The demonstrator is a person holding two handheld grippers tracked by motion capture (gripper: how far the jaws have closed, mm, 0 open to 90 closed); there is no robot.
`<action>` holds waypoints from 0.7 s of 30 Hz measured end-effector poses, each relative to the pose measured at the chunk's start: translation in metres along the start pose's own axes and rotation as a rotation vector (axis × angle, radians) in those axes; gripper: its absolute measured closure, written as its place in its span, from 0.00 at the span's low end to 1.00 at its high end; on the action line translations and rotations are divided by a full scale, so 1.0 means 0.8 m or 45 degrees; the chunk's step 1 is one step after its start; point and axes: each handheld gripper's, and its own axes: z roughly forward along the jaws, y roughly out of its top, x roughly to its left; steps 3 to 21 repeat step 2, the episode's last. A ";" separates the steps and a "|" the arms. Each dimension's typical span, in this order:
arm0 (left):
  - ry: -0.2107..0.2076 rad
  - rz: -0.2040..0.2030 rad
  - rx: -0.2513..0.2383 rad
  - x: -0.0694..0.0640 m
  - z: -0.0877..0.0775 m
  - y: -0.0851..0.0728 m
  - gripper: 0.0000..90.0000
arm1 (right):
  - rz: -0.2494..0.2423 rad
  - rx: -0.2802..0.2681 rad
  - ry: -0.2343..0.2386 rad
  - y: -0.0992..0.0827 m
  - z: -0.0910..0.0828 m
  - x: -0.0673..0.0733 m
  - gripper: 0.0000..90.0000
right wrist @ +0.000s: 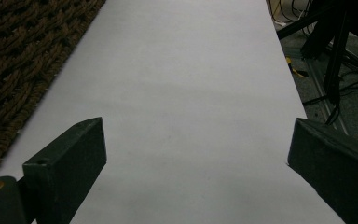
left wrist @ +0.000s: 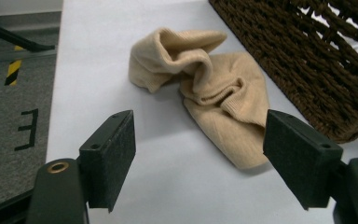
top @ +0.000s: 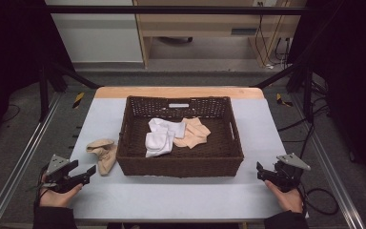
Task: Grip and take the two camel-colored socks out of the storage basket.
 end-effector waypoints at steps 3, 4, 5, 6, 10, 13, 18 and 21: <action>0.001 0.003 0.005 0.000 0.000 -0.001 0.28 | 0.001 -0.001 -0.002 0.000 0.000 -0.001 0.05; 0.001 0.003 0.005 0.000 0.000 -0.001 0.28 | 0.001 -0.001 -0.002 0.000 0.000 -0.001 0.05; 0.001 0.003 0.005 0.000 0.000 -0.001 0.28 | 0.001 -0.001 -0.002 0.000 0.000 -0.001 0.05; 0.001 0.003 0.005 0.000 0.000 -0.001 0.28 | 0.001 -0.001 -0.002 0.000 0.000 -0.001 0.05; 0.001 0.003 0.005 0.000 0.000 -0.001 0.28 | 0.001 -0.001 -0.002 0.000 0.000 -0.001 0.05; 0.001 0.003 0.005 0.000 0.000 -0.001 0.28 | 0.001 -0.001 -0.002 0.000 0.000 -0.001 0.05; 0.001 0.003 0.005 0.000 0.000 -0.001 0.28 | 0.001 -0.001 -0.002 0.000 0.000 -0.001 0.05; 0.001 0.003 0.005 0.000 0.000 -0.001 0.28 | 0.001 -0.001 -0.002 0.000 0.000 -0.001 0.05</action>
